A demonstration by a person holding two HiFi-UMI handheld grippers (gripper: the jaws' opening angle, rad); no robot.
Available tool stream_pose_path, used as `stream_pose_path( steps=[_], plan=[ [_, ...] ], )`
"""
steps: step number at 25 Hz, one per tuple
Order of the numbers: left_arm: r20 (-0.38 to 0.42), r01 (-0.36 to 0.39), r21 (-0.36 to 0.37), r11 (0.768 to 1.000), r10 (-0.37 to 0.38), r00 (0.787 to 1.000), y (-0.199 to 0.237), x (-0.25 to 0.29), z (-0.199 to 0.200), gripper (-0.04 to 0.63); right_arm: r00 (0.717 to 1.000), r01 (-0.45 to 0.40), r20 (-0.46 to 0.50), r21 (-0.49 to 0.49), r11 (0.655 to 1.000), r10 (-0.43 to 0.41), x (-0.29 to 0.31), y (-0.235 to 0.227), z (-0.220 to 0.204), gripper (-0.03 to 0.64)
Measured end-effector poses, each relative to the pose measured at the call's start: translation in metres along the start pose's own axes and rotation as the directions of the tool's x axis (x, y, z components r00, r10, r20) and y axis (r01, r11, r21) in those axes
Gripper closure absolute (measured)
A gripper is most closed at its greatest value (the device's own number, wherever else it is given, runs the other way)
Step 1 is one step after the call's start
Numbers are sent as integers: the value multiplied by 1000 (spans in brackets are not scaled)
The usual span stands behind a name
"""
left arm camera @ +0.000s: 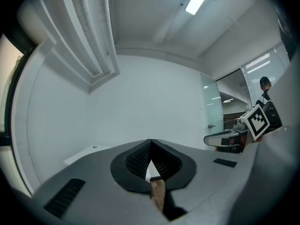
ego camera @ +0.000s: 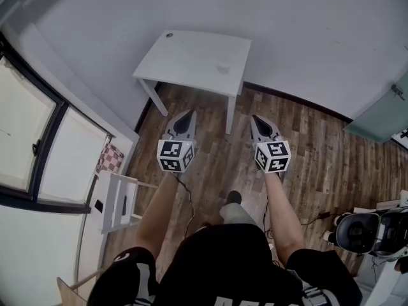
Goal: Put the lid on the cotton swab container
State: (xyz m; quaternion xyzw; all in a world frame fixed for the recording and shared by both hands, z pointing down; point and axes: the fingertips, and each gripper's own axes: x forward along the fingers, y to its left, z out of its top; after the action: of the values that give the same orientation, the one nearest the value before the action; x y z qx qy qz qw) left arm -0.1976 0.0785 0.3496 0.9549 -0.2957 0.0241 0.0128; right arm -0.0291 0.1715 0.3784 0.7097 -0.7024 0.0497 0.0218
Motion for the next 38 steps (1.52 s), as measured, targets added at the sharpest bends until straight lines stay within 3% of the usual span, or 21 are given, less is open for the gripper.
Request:
stream_pose_path(
  steps=[14, 26, 38],
  plan=[
    [0, -59, 18, 998, 59, 998, -4, 73, 18, 569, 998, -69, 4, 19, 997, 69, 54, -69, 15, 603],
    [6, -106, 30, 994, 105, 994, -5, 97, 23, 569, 992, -123, 13, 23, 992, 123, 79, -91, 21, 603],
    [-1, -70, 27, 997, 70, 998, 0, 139, 17, 569, 995, -97, 5, 20, 995, 96, 100, -116, 20, 603]
  ],
)
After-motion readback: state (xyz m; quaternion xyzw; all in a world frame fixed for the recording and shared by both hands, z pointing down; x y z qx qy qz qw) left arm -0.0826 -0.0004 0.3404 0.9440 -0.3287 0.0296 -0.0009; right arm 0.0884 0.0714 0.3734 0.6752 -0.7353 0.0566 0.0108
